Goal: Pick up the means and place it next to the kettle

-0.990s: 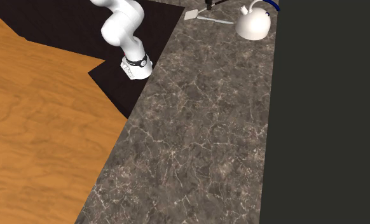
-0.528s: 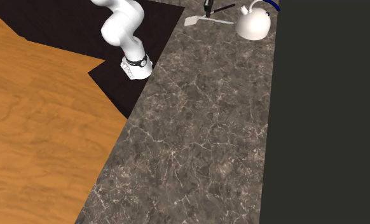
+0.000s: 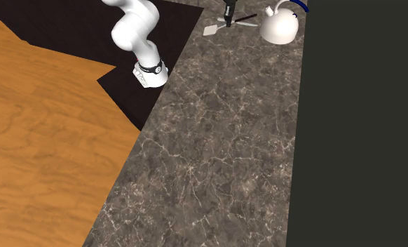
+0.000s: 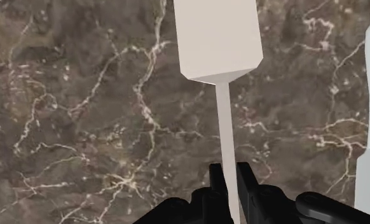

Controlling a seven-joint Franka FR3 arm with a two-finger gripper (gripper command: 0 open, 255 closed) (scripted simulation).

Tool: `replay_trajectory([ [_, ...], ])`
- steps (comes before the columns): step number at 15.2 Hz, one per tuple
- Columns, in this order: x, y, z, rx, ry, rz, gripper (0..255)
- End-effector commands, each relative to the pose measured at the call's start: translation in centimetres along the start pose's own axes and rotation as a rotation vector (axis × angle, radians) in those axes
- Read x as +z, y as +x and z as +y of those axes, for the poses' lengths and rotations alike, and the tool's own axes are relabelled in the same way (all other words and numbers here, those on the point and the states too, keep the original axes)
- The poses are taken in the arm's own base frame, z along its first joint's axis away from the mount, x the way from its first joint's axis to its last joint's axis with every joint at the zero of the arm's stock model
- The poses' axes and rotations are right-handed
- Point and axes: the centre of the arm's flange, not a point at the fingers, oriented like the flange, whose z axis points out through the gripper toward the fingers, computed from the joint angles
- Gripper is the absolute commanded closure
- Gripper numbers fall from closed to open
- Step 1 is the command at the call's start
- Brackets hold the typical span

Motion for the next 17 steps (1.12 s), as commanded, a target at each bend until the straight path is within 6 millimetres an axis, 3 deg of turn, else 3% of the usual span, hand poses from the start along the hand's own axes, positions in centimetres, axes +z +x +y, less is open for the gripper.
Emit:
replay_trajectory([
  [1,1.1,-0.1,0.0,0.000,0.000,0.001,255],
  [9,5.5,-0.4,0.0,0.000,0.000,0.001,255],
  [17,5.5,-0.4,0.0,0.000,0.000,0.001,255],
])
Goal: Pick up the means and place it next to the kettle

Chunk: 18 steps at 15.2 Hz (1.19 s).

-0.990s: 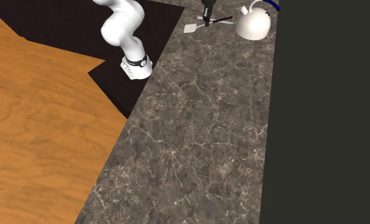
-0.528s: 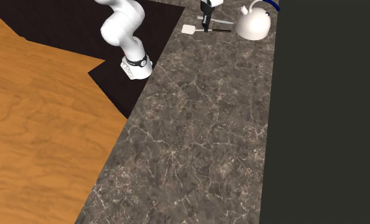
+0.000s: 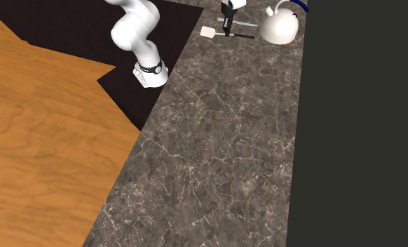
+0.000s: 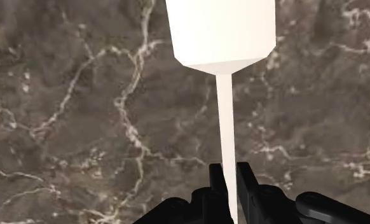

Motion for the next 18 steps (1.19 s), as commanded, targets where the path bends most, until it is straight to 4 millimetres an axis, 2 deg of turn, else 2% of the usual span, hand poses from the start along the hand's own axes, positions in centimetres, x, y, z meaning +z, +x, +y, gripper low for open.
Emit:
replay_trajectory([
  [1,0.0,0.0,0.0,0.000,0.000,0.000,0],
  [6,0.0,0.0,0.0,0.000,0.000,0.000,0],
  [10,-5.0,0.0,0.0,0.000,0.000,0.000,0],
  [18,-5.0,0.0,0.0,0.000,0.000,0.000,0],
])
